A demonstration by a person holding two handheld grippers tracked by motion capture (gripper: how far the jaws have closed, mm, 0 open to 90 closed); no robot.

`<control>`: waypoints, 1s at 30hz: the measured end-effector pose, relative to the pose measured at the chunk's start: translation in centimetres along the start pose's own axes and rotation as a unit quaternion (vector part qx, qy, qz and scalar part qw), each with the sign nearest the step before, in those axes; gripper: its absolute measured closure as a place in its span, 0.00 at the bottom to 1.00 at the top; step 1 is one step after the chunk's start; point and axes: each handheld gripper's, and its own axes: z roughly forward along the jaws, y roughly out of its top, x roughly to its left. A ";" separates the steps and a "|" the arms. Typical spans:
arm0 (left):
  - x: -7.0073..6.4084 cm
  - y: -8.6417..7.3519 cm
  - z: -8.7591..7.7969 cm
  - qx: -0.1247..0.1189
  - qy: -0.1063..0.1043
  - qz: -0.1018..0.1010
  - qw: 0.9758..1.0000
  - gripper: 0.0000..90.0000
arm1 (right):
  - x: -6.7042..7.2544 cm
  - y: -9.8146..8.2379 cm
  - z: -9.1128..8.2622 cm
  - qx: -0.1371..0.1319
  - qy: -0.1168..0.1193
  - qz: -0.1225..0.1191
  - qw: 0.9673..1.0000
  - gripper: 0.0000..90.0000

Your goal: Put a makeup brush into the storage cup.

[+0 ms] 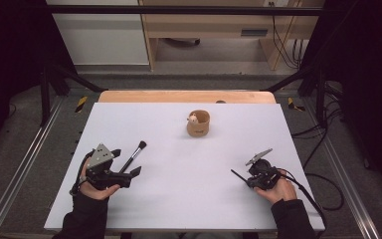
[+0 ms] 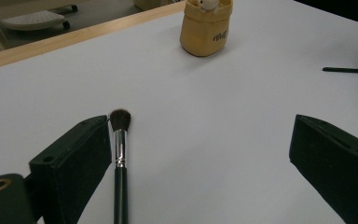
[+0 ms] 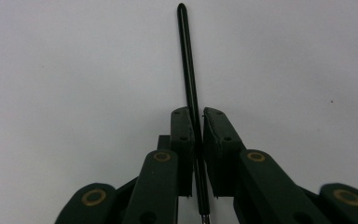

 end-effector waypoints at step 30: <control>-0.1 0.0 0.1 0.002 -0.003 0.005 1.000 0.06 | 0.1 0.1 0.0 0.007 -0.002 -0.004 1.000 0.92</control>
